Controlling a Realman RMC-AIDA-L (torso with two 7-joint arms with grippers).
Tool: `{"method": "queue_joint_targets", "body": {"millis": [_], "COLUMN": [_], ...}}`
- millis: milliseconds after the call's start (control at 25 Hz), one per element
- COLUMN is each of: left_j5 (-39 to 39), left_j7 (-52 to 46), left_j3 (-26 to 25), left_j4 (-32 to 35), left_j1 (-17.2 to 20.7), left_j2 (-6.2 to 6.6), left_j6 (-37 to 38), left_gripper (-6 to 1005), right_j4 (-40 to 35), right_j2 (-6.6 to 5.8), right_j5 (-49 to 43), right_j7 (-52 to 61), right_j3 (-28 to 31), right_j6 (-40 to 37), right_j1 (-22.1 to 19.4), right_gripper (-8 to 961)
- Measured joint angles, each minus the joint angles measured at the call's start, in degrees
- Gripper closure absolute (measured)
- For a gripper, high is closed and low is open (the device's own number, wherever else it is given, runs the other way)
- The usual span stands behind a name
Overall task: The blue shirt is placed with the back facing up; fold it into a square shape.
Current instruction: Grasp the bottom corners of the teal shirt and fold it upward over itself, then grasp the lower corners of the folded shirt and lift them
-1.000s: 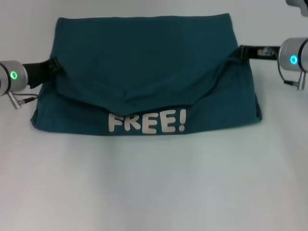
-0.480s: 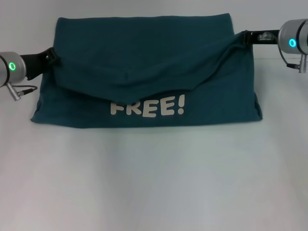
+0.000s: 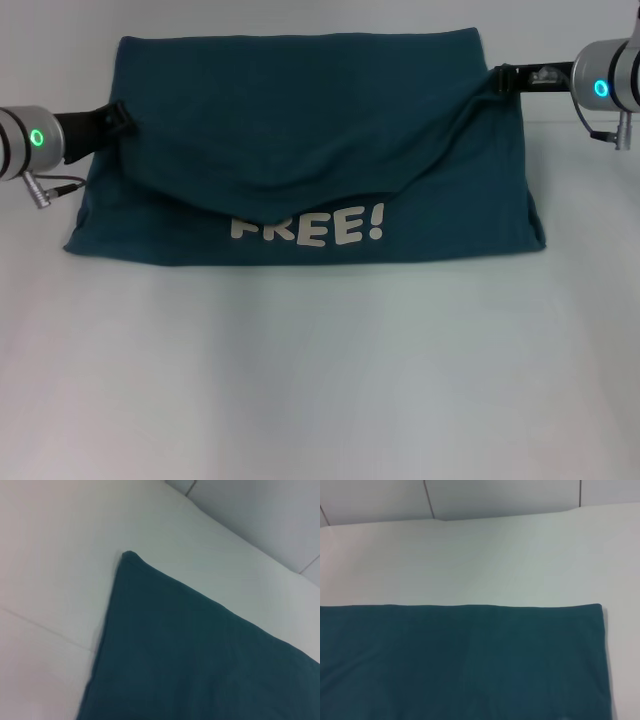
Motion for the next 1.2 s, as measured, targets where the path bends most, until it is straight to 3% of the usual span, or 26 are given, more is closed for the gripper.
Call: {"method": "queue_joint_targets", "body": {"millis": [160,400,640,840,960,1200], "left_j5": [-0.43,-5.12,-10.66,-18.97,-21.61,-21.48], "left_j7": [-0.60,-0.48,1.18,12.50,21.33,35.27], "left_j3": [-0.88,-1.49,-1.29,-1.47,-1.67,-2.87], "left_j4": [0.19,2.85,8.97,10.10,10.59,8.90], "left_j1": [0.55,3.45,9.10,14.56,17.30,19.31], "left_j2": [-0.31,-0.66,-2.06,-1.73,-1.52,-1.79], "left_j6": [-1.35,-0.18,5.97,17.75,22.18,21.29], "left_gripper": [827,691,488,296,190,195], "right_j4": [-0.03,-3.64,-13.16,-13.86,-12.90,-10.08], "right_j2": [-0.35,-1.40,-1.61,-1.81,-1.83,-1.71], "right_j5": [0.11,0.94,11.73,25.72,30.26,31.84], "right_j7": [0.08,-0.05,-3.06,-10.51,-14.31,-17.74], "right_j3": [0.29,5.19,7.30,8.24,10.00,13.47], "right_j6": [0.04,-5.70,-21.18,-34.93,-41.53,-47.10], "right_j1": [-0.38,-2.84,-11.85,-21.43,-25.59,-28.88], "right_gripper": [876,656,405,207,151,41]}}
